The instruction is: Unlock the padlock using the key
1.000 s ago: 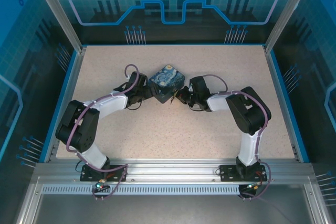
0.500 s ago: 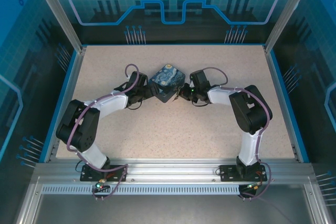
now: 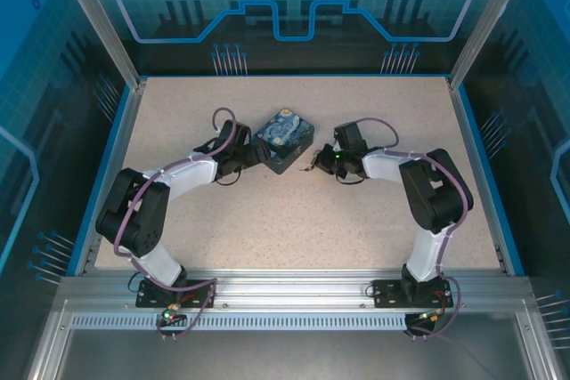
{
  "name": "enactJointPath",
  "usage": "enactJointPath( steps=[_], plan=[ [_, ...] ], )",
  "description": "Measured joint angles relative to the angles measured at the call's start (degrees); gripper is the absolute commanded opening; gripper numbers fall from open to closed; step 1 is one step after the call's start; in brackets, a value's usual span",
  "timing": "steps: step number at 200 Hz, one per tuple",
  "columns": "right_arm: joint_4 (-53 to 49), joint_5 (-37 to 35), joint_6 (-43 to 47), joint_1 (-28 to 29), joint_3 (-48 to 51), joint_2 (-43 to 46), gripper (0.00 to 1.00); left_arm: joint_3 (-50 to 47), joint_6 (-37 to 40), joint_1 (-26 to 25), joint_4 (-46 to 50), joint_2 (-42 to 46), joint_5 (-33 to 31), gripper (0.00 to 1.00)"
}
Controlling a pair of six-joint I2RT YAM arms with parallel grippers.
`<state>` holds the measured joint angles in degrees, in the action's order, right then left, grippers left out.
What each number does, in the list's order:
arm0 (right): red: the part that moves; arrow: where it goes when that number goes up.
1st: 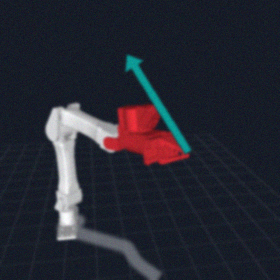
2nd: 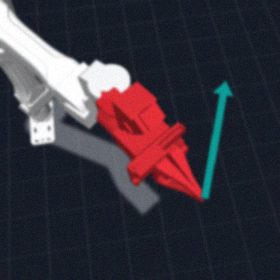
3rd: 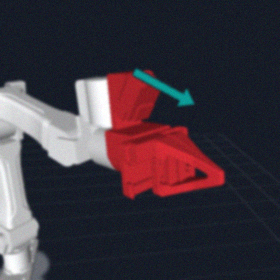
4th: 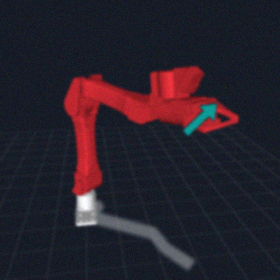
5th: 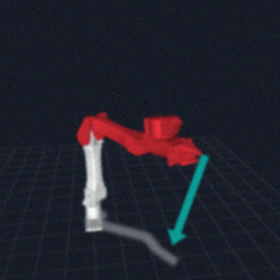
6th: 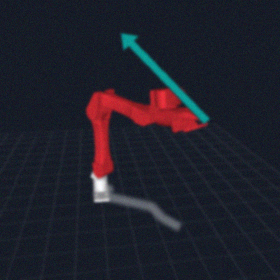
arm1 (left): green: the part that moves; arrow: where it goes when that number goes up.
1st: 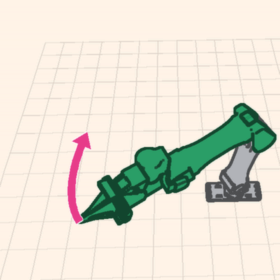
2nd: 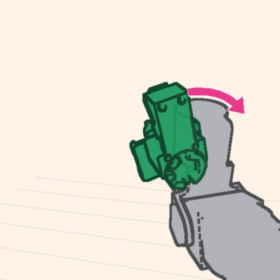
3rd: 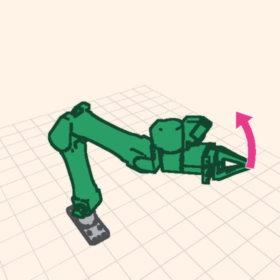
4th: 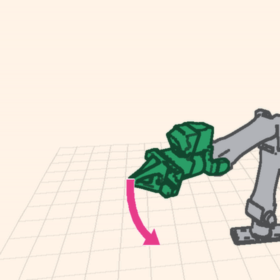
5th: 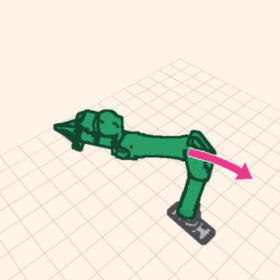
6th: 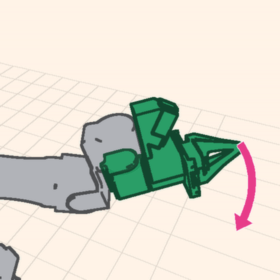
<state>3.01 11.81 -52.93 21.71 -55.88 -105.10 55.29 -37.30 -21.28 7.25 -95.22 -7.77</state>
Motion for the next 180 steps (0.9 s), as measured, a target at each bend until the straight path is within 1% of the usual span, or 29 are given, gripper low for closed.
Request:
enactJointPath(
  steps=[25,55,64,72,89,98,110,115,131,136,139,148,149,153,180],
  plan=[
    [0.7,1.7,0.1,-4.1,3.5,3.3,0.0,0.7,0.0,0.0,1.6,0.1,0.0,0.99],
    [2.7,4.9,0.0,-9.5,9.1,4.6,0.0,1.2,0.2,0.0,4.6,1.4,0.0,0.99],
    [4.2,6.8,0.0,-11.1,10.6,5.0,0.02,1.3,0.2,0.0,5.4,2.1,0.0,0.99],
    [4.7,7.3,0.1,-12.2,11.8,5.9,0.08,1.5,0.2,0.0,6.1,3.0,-0.1,0.99],
    [4.5,8.4,0.3,-14.4,14.2,7.9,0.25,1.9,0.3,0.0,7.4,5.2,-0.2,0.99],
    [4.0,8.7,0.2,-15.5,15.6,9.3,0.39,2.1,0.4,0.0,8.0,6.6,-0.2,0.99],
    [2.9,8.9,0.7,-17.0,17.4,11.7,0.57,2.4,0.4,0.0,9.0,8.5,-0.2,0.99],
    [2.1,9.0,0.4,-17.7,18.1,13.1,0.62,2.5,0.5,0.1,9.2,9.3,-0.2,0.99],
    [-0.7,9.3,0.9,-19.5,19.4,18.0,0.73,2.7,1.3,0.2,10.5,12.1,-0.2,0.99],
    [-1.9,9.1,1.2,-20.1,19.6,19.9,0.75,2.7,1.4,0.2,10.9,12.9,-0.2,0.99],
    [-2.7,8.9,0.9,-20.4,19.6,21.1,0.78,2.7,1.5,0.3,11.2,13.6,-0.2,0.99],
    [-4.7,8.3,1.4,-21.0,19.6,24.6,0.81,2.7,1.7,0.4,12.1,15.2,-0.4,0.99],
    [-5.0,8.3,1.8,-21.1,19.5,25.2,0.84,2.7,1.7,0.5,12.2,15.5,-0.4,0.99],
    [-6.0,7.9,1.9,-21.3,19.5,26.9,0.87,2.7,1.8,0.6,12.7,16.3,-0.4,0.99],
    [-14.6,4.6,4.9,-21.8,17.0,37.1,0.91,2.7,2.4,2.8,15.1,22.0,-0.6,0.99]
  ],
)
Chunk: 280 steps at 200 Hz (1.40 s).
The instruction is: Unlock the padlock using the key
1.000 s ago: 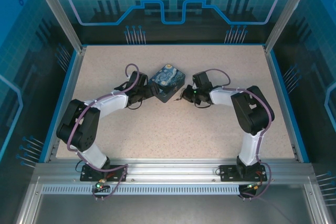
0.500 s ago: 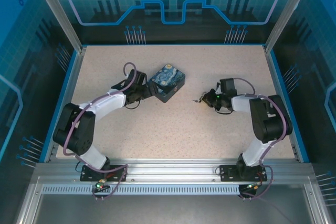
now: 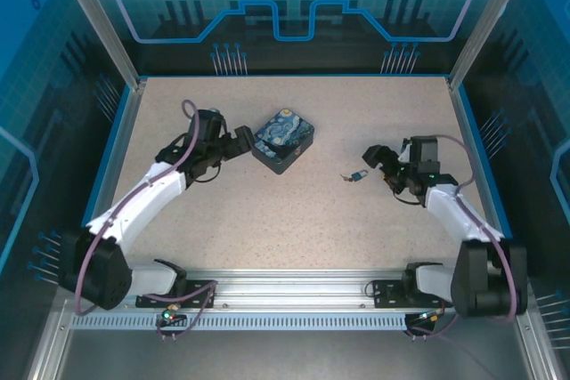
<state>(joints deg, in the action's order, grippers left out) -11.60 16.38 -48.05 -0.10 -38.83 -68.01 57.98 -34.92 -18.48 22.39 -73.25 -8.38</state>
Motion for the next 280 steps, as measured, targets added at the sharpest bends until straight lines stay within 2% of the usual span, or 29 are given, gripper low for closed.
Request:
enactJointPath(
  steps=[16,25,46,72,98,131,169,191,225,260,280],
  plan=[
    [-5.5,-3.8,2.3,0.0,-4.0,3.7,0.93,-0.3,1.0,1.8,0.7,3.7,-1.1,0.99],
    [-7.4,-6.0,3.3,0.0,-6.2,4.7,0.99,-1.0,1.9,2.7,0.7,6.0,-2.5,0.99],
    [-8.8,-13.2,4.6,0.1,-8.5,6.4,1.0,-5.2,5.7,3.9,-1.5,13.0,-7.6,0.99],
    [-5.6,-25.0,6.3,1.9,-5.2,8.0,1.0,-16.1,14.7,4.5,-11.0,22.9,-14.9,0.99],
    [-2.6,-35.8,13.9,6.0,-2.4,5.7,1.0,-26.7,24.7,5.6,-22.4,27.7,-19.2,0.99],
    [5.3,-44.6,23.9,8.6,-0.7,0.2,1.0,-32.9,31.6,9.2,-32.7,22.7,-19.7,0.99],
    [18.1,-50.5,32.0,9.2,5.2,-5.1,1.0,-39.2,33.5,12.0,-51.0,7.3,-19.0,0.99],
    [26.7,-52.1,35.6,9.2,9.1,-7.5,1.0,-42.2,33.7,12.2,-61.6,-2.3,-18.7,0.99],
    [41.7,-49.8,40.2,9.0,14.6,-12.4,1.0,-42.3,33.5,13.6,-72.3,-10.0,-16.1,0.99],
    [55.6,-39.1,45.6,8.5,18.6,-16.7,1.0,-41.4,33.8,13.9,-77.9,-15.2,-11.6,0.99],
    [54.7,-33.4,46.2,6.9,17.4,-18.2,1.0,-39.5,33.8,14.4,-76.7,-15.7,-9.9,0.99]
  ],
)
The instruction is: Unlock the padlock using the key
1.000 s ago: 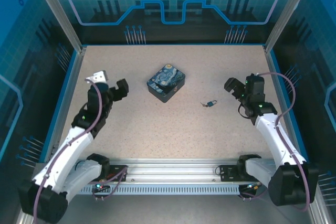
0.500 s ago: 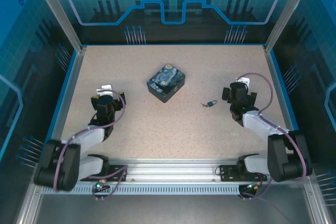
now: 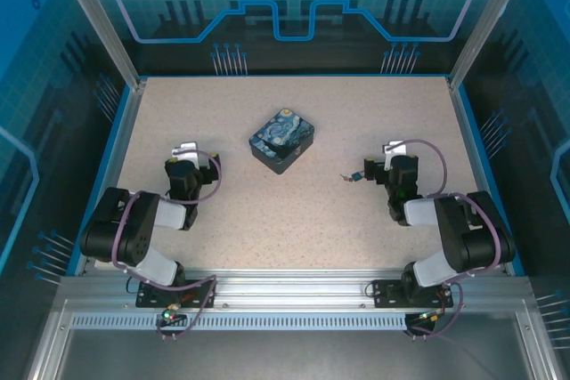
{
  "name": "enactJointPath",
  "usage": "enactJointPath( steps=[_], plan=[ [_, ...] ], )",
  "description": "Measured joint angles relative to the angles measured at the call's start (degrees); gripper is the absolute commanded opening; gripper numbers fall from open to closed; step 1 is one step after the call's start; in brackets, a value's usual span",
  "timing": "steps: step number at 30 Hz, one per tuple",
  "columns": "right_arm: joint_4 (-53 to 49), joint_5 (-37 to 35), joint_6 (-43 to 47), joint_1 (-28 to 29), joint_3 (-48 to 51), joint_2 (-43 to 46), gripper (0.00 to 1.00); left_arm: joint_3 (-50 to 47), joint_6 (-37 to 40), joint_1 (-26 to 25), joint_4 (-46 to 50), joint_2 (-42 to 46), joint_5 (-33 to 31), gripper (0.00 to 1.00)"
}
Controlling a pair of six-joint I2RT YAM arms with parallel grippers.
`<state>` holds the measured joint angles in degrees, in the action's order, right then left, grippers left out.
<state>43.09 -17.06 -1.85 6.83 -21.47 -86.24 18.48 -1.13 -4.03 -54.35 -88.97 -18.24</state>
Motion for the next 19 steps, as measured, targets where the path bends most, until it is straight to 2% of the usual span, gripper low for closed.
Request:
enactJointPath(
  steps=[5,19],
  plan=[
    [0.7,4.3,0.1,-2.1,-1.5,0.0,1.0,2.0,-0.4,2.8,0.0,0.0,3.3,0.99],
    [0.2,8.7,0.4,-2.8,-1.8,0.0,1.0,2.0,-0.4,2.8,0.5,0.0,4.9,0.99]
  ],
)
